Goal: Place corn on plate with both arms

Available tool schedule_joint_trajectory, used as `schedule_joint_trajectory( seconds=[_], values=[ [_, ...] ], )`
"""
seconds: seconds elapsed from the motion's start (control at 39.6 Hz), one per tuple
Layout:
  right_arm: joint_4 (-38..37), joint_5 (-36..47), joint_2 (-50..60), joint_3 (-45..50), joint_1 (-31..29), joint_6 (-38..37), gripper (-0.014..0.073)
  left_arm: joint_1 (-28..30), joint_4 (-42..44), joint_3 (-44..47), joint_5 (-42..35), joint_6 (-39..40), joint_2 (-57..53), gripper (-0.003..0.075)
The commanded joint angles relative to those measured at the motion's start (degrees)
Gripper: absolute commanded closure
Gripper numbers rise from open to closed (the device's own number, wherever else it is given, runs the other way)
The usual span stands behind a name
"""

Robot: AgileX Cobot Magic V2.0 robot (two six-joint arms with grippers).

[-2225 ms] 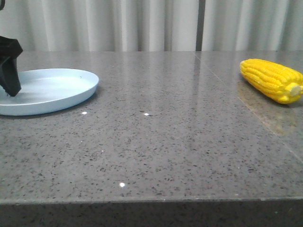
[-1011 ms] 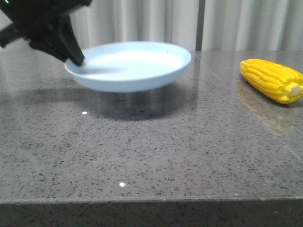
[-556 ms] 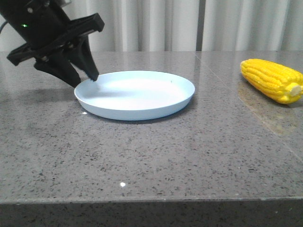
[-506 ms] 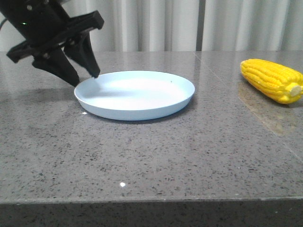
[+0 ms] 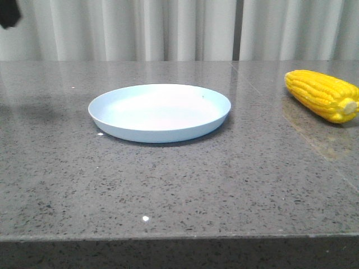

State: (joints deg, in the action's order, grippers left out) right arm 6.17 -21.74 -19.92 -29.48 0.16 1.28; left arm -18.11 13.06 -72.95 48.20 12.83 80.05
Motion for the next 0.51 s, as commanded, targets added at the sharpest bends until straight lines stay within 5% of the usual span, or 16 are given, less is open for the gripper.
schedule_joint_trajectory(
  seconds=[0.0,0.48],
  values=[
    [0.26,4.27,-0.81,-2.06,0.13,0.37,0.0002,-0.28,4.14,0.86,-1.77,2.74,-5.24,0.0741],
    [0.26,4.27,-0.81,-2.06,0.13,0.37,0.0002,-0.26,5.41,25.08,-16.19,2.74,-31.49,0.0741]
  ],
)
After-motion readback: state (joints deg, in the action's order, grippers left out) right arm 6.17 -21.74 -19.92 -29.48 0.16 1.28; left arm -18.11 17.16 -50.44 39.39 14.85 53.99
